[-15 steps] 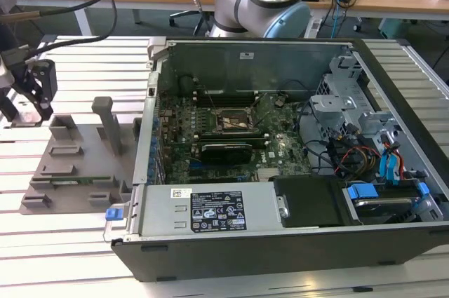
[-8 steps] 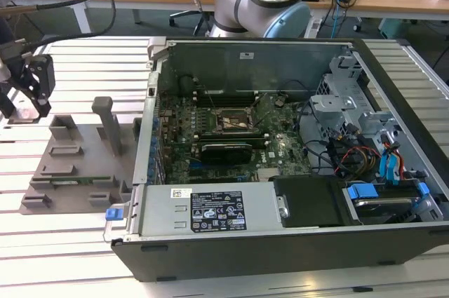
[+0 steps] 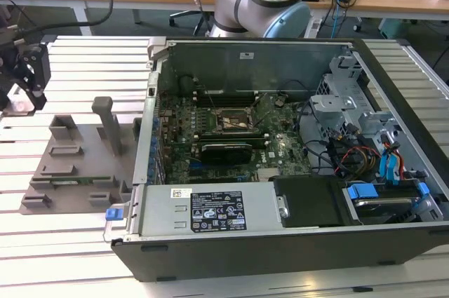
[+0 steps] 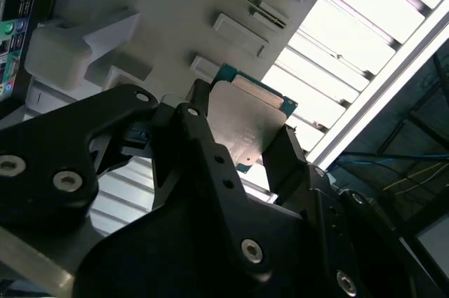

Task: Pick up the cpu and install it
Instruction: 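Pick up the cpu and move it towards the insertion slot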

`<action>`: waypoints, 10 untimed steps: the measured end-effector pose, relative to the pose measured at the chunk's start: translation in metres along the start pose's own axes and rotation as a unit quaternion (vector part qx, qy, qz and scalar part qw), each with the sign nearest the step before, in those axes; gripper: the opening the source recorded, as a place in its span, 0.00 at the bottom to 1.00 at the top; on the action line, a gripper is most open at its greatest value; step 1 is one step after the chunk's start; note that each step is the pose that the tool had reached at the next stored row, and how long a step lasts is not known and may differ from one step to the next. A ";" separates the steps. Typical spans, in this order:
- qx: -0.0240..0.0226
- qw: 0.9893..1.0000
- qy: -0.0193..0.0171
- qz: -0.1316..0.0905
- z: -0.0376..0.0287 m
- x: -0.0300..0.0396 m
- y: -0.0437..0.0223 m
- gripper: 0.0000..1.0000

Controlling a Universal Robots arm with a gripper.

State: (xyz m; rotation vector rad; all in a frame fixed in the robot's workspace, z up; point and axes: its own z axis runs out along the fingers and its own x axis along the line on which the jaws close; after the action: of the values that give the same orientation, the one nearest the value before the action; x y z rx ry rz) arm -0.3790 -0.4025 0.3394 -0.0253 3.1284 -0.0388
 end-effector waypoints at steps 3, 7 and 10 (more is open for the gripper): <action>0.000 1.000 0.000 0.000 -0.0038 0.0000 -0.0001 0.55; 0.000 1.000 0.000 0.000 -0.0130 -0.0002 -0.0003 0.55; 0.000 1.000 0.000 0.000 -0.0187 -0.0002 -0.0005 0.55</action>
State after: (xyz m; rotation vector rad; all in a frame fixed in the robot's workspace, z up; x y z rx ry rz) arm -0.3790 -0.4025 0.3581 -0.0253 3.1283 -0.0399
